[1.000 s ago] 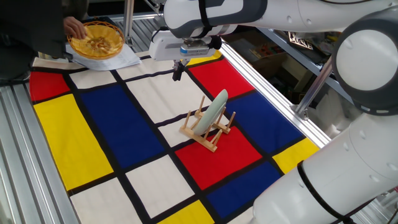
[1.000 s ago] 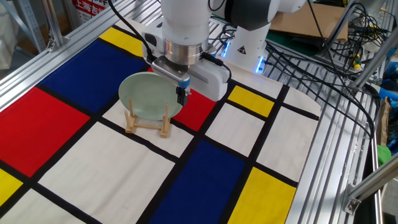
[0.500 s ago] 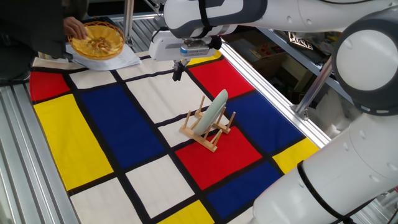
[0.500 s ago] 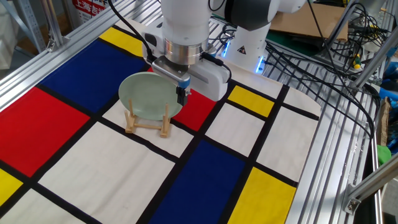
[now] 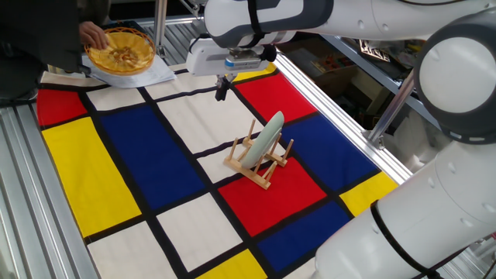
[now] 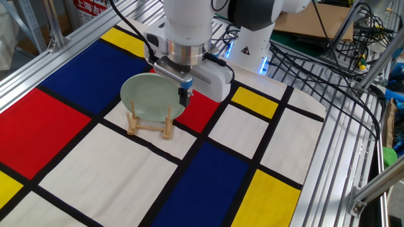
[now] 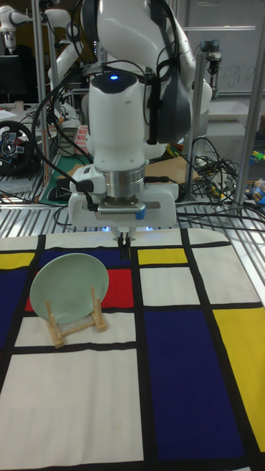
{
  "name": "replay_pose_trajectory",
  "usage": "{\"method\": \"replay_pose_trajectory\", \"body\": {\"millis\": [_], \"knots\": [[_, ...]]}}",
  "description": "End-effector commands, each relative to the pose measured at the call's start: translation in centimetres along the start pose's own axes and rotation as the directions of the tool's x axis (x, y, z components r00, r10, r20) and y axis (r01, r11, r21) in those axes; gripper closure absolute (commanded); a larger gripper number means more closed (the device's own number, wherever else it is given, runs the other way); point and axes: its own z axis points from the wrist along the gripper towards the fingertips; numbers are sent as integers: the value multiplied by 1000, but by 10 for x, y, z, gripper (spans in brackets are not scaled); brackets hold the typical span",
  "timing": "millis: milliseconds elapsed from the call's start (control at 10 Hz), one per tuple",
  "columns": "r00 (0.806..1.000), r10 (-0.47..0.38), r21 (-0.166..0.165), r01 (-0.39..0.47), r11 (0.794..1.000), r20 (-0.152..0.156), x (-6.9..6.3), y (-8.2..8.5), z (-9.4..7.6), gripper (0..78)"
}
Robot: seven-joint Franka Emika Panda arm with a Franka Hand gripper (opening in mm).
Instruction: Take the dish off the dish rack
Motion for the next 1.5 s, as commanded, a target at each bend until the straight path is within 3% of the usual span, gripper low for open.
{"method": "replay_pose_trajectory", "body": {"millis": [100, 900, 1500], "knots": [[1000, -15, -1, 15, 1000, 9, -3, -8, 0, 776], [1000, -9, 7, 9, 1000, 20, -6, -10, 0, 776], [999, -21, 5, 21, 1000, 32, -10, -14, 11, 776]]}}
